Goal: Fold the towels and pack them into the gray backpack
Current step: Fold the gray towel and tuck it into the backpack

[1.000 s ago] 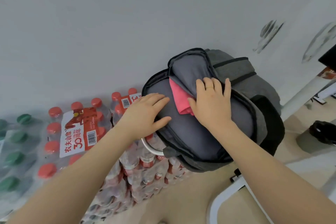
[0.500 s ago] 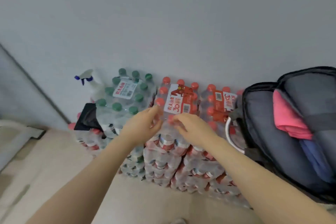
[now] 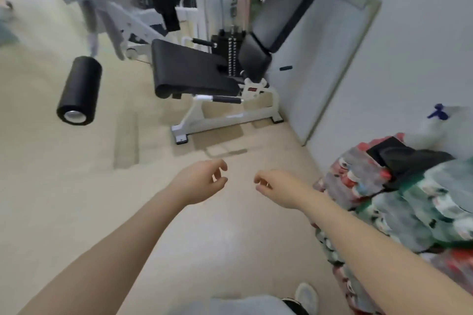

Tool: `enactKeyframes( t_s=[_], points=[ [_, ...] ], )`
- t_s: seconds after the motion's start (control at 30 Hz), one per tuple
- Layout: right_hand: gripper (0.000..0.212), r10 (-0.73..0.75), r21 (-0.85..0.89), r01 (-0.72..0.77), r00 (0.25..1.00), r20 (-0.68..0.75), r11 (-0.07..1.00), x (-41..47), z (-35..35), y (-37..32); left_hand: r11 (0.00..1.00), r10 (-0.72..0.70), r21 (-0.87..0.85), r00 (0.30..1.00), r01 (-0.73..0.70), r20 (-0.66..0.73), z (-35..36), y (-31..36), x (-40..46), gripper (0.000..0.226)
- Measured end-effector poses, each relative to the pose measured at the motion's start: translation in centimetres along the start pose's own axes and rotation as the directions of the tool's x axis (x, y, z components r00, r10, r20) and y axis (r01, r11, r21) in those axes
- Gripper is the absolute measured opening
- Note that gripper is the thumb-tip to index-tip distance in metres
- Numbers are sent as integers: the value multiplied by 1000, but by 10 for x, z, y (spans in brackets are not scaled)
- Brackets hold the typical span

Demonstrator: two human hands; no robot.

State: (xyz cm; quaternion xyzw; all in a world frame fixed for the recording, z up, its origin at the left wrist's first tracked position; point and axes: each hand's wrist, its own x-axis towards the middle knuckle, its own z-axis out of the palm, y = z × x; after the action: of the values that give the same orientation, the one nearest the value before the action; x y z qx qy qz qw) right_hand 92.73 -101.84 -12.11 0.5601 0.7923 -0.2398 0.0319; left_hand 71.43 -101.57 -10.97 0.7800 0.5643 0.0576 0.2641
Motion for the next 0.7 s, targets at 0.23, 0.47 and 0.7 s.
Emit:
enactKeyframes(
  t_s=[0.23, 0.47, 0.7],
  points=[
    [27, -290, -71, 300, 949, 125, 951, 131, 24, -159, 925, -367, -167, 916, 341, -165, -55, -165, -89, 31],
    [25, -465, -134, 499, 857, 221, 856, 270, 35, -289, 831, -547, -288, 797, 476, -259, -114, -299, -97, 32],
    [25, -473, -121, 504, 854, 216, 855, 455, 12, -413, 793, -597, -345, 757, 503, -268, -239, -452, -37, 31]
  ],
)
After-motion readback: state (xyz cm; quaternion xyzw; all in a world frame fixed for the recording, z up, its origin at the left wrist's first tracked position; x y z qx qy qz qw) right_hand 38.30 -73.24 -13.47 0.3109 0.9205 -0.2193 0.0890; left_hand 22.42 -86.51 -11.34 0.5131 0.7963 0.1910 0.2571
